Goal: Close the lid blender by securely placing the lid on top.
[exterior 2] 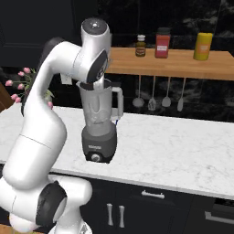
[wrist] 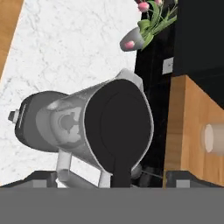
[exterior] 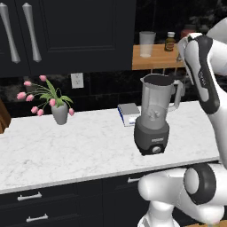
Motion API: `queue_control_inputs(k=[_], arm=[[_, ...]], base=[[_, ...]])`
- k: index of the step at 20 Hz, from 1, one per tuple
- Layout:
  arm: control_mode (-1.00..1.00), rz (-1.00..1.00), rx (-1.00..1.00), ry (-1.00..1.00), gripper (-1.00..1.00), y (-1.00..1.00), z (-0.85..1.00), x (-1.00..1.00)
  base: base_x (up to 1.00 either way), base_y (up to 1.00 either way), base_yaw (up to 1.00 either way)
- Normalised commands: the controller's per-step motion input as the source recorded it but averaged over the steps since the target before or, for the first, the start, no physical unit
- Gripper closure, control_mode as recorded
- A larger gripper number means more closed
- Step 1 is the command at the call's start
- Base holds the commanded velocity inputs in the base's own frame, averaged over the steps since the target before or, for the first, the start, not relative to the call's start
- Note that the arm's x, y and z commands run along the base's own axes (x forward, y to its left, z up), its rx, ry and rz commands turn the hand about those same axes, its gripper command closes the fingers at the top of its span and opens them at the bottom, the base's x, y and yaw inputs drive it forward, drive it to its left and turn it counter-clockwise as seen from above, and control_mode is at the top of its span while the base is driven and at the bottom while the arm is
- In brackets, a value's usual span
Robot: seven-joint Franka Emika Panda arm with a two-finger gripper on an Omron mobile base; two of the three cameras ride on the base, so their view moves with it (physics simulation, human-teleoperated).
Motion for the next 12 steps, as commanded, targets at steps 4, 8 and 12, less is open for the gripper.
queue_control_inputs(k=[4,8,12], arm=[[-1.00,0.00,-0.08,-0.38,-1.00,0.58,-0.41,-1.00],[-1.00,0.00,-0.18,-0.06,-1.00,0.61,-0.92,-1.00],[-1.00,0.00,-0.22,-0.03,-1.00,0.33,-1.00,-1.00]], base=[[0.00,0.00,0.00],[0.00,0.00,0.00],[0.00,0.00,0.00]])
